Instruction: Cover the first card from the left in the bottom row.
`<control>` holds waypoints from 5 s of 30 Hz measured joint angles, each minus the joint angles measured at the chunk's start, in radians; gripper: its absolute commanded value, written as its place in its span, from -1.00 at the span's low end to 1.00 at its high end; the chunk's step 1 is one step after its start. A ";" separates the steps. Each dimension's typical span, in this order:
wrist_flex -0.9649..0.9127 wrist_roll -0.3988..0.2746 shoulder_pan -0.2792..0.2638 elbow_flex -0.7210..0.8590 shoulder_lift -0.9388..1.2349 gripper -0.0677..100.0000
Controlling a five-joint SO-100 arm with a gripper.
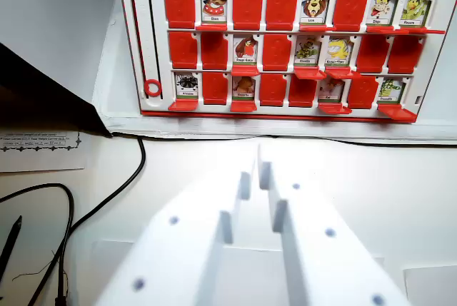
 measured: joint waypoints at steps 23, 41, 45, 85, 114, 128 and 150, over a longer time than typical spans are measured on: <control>0.000 -0.003 0.035 0.035 0.011 -1.00; -0.394 -0.043 0.066 0.482 0.057 -1.00; -0.543 -0.032 0.040 0.592 0.037 -1.00; -1.304 0.029 -0.183 0.594 -0.867 -1.00; -1.258 0.034 -0.158 0.373 -1.037 -1.00; -1.048 0.052 -0.100 0.419 -0.727 -1.00; -0.545 0.002 0.052 0.453 -0.132 -1.00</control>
